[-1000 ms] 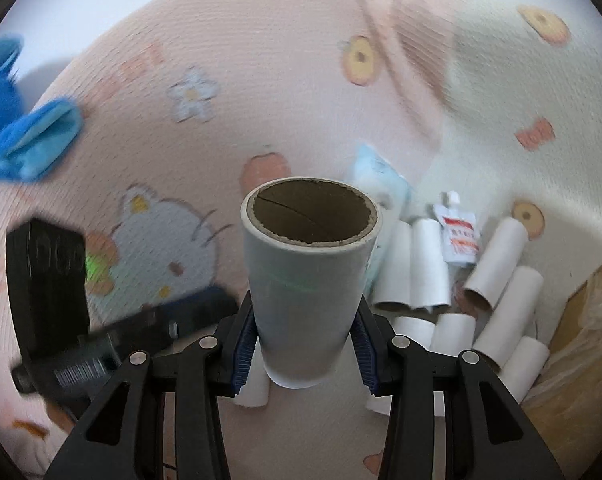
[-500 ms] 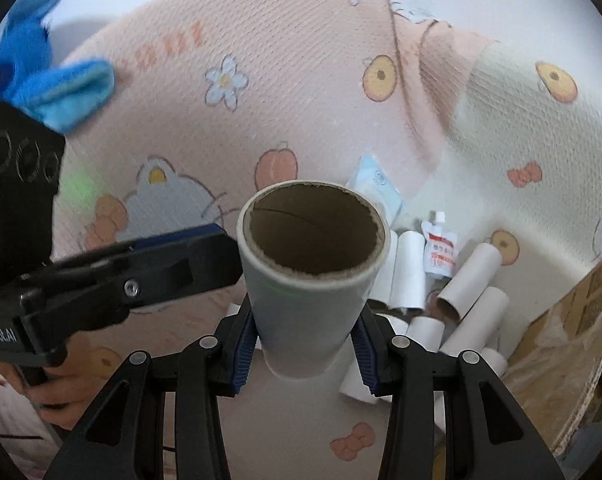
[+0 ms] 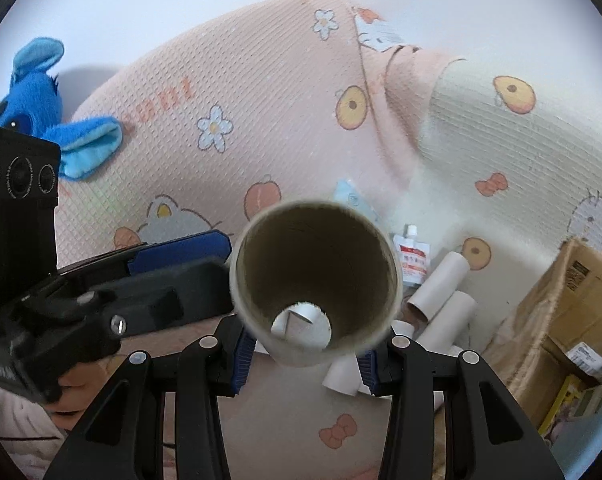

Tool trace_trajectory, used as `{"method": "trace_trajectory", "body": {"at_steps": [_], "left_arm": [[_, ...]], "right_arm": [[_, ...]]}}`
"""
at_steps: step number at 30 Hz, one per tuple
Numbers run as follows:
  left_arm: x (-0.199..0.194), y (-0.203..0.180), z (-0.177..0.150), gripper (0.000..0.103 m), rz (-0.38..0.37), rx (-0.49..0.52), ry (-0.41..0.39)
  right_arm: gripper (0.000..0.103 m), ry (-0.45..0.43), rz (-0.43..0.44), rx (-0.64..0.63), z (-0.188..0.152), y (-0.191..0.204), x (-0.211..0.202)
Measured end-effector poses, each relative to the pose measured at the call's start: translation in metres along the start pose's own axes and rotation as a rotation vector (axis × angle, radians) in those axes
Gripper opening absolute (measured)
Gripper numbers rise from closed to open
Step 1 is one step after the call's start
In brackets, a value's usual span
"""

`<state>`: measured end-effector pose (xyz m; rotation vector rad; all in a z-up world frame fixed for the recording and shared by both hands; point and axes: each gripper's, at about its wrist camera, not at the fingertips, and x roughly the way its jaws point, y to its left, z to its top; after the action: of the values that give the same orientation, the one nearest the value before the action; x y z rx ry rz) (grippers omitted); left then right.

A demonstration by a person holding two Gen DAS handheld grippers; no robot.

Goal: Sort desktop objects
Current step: 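Lift the cardboard tube with the right gripper toward the box, then lower the held tube upright into the cardboard box with the right gripper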

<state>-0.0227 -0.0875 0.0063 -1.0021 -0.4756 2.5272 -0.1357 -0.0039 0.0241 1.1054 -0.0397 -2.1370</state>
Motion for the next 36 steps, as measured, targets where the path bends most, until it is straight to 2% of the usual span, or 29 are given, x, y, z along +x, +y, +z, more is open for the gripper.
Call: {"method": "trace_trajectory", "body": {"at_steps": [5,9,15,20,23,26,31,36], "left_arm": [[0.015,-0.026,0.003,0.063,-0.034,0.081,0.033],[0.028,-0.038,0.006,0.065,-0.023,0.102,0.04],[0.054,-0.043,0.006,0.065,-0.014,0.057,0.081],[0.069,-0.048,0.002,0.065,-0.053,0.045,0.094],[0.077,-0.049,0.003,0.065,-0.088,0.023,0.116],[0.08,-0.052,0.006,0.065,-0.119,0.028,0.104],[0.081,-0.05,0.01,0.065,-0.179,0.027,0.092],[0.086,-0.029,0.008,0.065,-0.229,-0.069,0.108]], "right_arm": [[0.04,0.006,-0.024,-0.028,-0.003,-0.014,-0.022],[0.04,-0.008,-0.048,-0.018,-0.01,-0.026,-0.036],[0.04,0.025,-0.051,0.114,-0.02,-0.058,-0.054],[0.04,0.11,-0.03,0.206,-0.019,-0.08,-0.066],[0.04,0.174,-0.068,0.205,-0.013,-0.087,-0.069],[0.04,0.229,-0.105,0.193,-0.007,-0.091,-0.074],[0.04,0.331,-0.165,0.105,-0.001,-0.084,-0.073],[0.04,0.337,-0.18,0.061,-0.002,-0.081,-0.054]]}}
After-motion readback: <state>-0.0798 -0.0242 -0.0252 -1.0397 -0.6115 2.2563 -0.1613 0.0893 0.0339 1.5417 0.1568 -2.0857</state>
